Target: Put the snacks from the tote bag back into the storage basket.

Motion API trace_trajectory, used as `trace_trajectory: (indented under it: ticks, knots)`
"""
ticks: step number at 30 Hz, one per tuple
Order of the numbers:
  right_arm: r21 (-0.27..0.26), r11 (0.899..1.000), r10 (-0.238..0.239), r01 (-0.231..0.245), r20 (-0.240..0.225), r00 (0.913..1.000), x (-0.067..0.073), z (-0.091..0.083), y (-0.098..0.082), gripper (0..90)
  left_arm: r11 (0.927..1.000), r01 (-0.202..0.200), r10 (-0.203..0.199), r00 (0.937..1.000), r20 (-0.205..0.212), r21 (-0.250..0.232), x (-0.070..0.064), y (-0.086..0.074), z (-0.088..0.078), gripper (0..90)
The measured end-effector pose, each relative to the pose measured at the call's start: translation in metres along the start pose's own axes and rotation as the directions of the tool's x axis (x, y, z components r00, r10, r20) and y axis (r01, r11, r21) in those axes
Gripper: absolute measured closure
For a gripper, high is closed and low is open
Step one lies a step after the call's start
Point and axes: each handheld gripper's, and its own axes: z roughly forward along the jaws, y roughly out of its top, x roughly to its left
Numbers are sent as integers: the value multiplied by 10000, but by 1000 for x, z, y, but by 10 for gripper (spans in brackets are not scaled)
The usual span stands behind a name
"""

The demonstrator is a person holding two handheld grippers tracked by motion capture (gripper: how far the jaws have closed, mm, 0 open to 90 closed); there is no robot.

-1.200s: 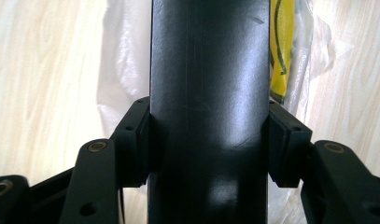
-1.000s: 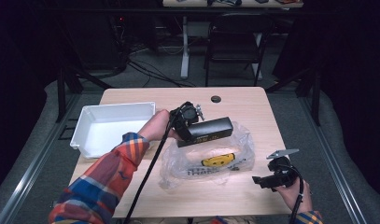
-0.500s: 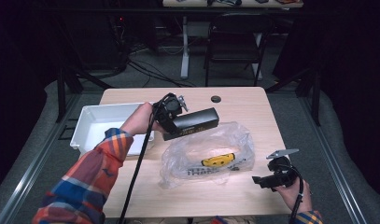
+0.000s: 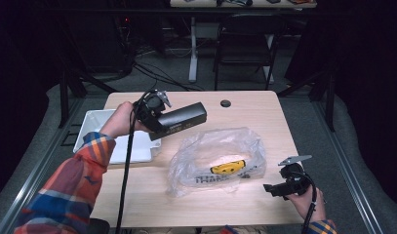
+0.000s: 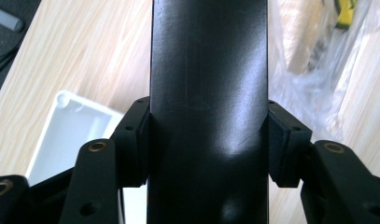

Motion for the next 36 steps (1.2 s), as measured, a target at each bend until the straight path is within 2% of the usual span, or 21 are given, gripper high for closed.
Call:
trace_trajectory:
  ticks: [9, 19, 23, 24, 30, 36]
  knots:
    - [6, 10000, 55, -55, 134, 9999, 0, 0, 0, 100, 9990, 432, -428, 9988, -241, 130, 18, -34, -12, 434]
    - [51, 10000, 58, -59, 162, 9999, 1, 1, 1, 100, 9925, 1206, -1198, 9921, -364, 183, 37, -80, -17, 434]
    - [52, 10000, 60, -61, 171, 9998, 1, 1, 1, 100, 9914, 1273, -1260, 9912, -402, 302, 44, -96, -16, 434]
    - [58, 10000, 61, -62, 166, 9998, 1, 1, 1, 100, 9894, 1418, -1407, 9894, -357, 321, 46, -100, -16, 434]
    - [61, 10000, 51, -52, 183, 9998, 1, 1, 1, 101, 9882, 1522, -1517, 9881, -234, 188, 56, -126, -14, 434]
    - [97, 10000, 19, -20, 154, 9999, 0, 1, 1, 102, 9851, 1699, -1695, 9854, -181, 266, 63, -147, -11, 434]
